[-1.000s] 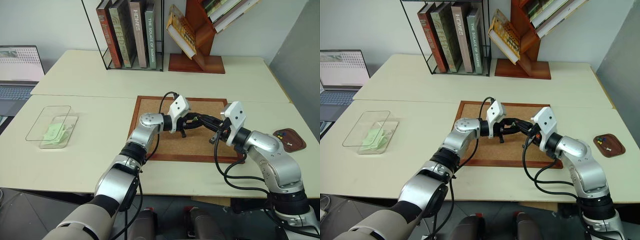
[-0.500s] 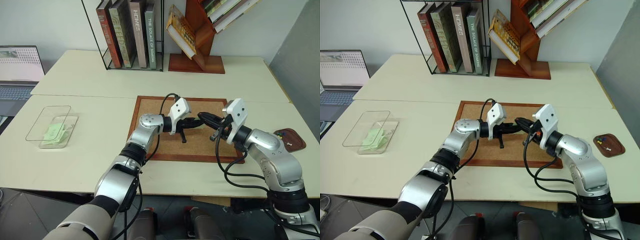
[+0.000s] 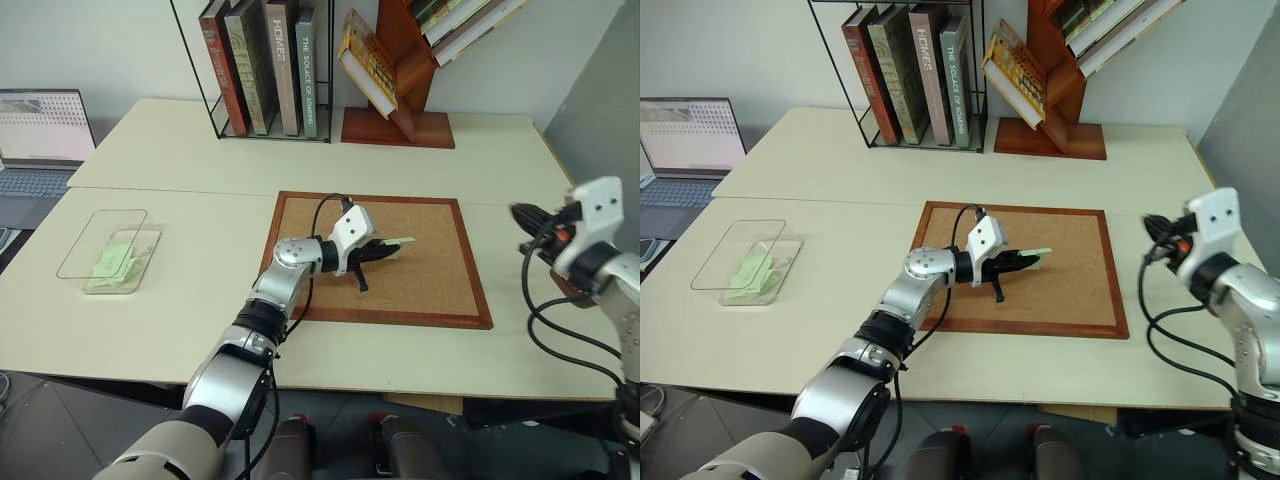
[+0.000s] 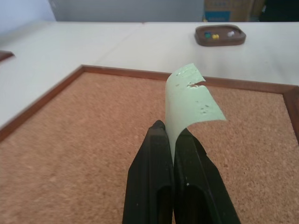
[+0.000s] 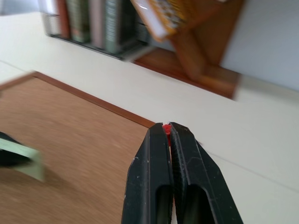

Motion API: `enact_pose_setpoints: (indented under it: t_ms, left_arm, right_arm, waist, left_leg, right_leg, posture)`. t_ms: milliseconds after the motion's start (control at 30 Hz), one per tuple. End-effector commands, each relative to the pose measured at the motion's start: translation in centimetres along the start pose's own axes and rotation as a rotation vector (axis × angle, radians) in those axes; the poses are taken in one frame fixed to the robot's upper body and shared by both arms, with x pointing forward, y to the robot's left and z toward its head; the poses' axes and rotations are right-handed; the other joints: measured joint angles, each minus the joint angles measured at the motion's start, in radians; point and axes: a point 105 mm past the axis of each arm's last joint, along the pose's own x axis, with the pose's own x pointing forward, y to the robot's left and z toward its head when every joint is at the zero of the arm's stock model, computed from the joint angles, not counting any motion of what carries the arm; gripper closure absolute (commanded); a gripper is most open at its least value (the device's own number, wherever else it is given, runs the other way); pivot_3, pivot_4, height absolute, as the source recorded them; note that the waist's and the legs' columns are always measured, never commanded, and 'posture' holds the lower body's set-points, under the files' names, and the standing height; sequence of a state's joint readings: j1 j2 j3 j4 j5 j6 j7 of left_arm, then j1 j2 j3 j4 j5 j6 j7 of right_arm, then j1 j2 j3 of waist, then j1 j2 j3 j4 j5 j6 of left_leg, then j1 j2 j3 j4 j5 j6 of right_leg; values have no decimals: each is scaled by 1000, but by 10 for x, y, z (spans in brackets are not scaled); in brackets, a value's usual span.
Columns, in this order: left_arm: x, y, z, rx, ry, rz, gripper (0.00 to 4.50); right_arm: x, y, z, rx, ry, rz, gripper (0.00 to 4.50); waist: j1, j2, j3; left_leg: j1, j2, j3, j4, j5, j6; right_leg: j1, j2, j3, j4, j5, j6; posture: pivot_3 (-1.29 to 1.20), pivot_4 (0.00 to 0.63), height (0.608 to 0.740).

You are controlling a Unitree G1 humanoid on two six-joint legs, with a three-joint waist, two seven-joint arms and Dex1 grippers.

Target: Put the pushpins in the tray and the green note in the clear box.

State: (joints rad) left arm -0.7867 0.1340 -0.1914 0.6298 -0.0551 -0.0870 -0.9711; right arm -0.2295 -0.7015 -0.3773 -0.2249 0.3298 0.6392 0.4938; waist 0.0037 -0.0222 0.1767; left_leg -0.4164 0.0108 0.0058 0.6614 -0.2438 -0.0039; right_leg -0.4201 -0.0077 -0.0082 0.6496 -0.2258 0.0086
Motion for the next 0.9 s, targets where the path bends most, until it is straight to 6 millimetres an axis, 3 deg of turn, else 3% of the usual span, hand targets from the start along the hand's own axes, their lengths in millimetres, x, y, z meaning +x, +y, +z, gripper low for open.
enact_pose_setpoints:
  t_ms: [33,200,400,900]
  left_arm:
    - [-5,-7,21,73,-45,2,4480]
    - [-9,-14,24,90,-35,16,4480]
    - [-8,-18,24,97,-22,18,4480]
    - [-9,-15,25,99,-17,28,4500]
  right_arm:
    - [-16,-47,-31,-99,141,-217,4500]
    - [-20,-71,-75,-103,282,-326,4500]
    - [-12,-77,-92,-76,326,-336,4500]
    - [-9,-83,-94,-43,334,-362,1293]
  waist:
    - [-1,1,0]
    - [-6,1,0]
    - [-10,1,0]
    - [-10,1,0]
  left_leg:
    - [1,0,1,0,0,0]
    - [4,0,3,1,0,0]
    - [10,0,6,2,1,1]
    - [14,0,18,1,0,1]
  right_leg:
    - [0,0,0,1,0,0]
    - [0,1,2,6,0,0]
    - [1,2,6,11,0,0]
    - [1,4,24,12,1,2]
  posture:
    - [0,150,740]
    - [0,150,740]
    - [0,150,740]
    - [0,150,740]
